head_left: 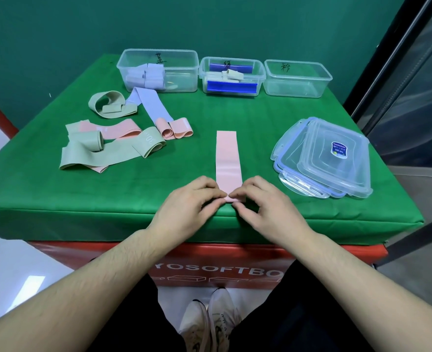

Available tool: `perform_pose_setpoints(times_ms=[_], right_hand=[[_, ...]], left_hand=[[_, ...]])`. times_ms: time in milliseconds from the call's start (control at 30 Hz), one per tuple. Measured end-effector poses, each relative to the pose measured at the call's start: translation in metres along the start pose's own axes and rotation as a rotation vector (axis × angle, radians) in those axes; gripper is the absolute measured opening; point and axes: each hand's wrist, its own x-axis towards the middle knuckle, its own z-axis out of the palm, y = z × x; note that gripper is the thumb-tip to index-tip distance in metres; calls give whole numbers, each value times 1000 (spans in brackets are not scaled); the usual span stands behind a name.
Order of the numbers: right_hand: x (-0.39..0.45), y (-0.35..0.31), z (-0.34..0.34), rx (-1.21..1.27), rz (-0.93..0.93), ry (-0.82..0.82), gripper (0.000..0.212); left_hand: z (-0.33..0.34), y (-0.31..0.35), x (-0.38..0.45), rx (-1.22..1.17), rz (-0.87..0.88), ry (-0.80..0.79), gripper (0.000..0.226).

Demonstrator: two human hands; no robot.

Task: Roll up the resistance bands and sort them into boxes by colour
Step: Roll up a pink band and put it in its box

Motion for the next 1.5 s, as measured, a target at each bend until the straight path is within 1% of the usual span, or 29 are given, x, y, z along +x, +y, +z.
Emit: perform_pose_setpoints(times_ms=[133, 300, 400, 533, 733, 900, 1067, 1133, 1267, 1400, 1500], right_hand=[[4, 0, 0, 26, 41, -5, 14], [5, 3, 2, 62, 94, -14, 15], [7, 3, 2, 58, 91, -15, 17], [9, 3, 0, 19, 51, -17, 21], [11, 6, 2, 30, 64, 5, 15], [11, 8, 4, 15, 71, 10, 17], [12, 9, 5, -142, 11, 38, 21], [14, 10, 6, -170, -3, 49, 21], [15, 9, 4, -152, 4, 41, 21], [17, 10, 5, -133, 30, 25, 23], [19, 12, 6, -101, 44, 48, 23]], left_hand=[[-1, 0, 1, 12, 42, -5, 21], [0, 0, 5, 39, 98, 20, 14], [1, -2, 6, 35, 82, 28, 15], [-1, -2, 8, 52, 43, -27, 19], [-3, -3, 10, 34, 11, -70, 22], [-1, -4, 13, 31, 28, -46, 16], [-1, -5, 14, 51, 39, -70, 17], [-1, -6, 15, 60, 37, -70, 19], [-1, -7, 16, 34, 18, -63, 19], [0, -8, 19, 60, -23, -57, 17], [-2, -8, 24, 43, -44, -75, 24]])
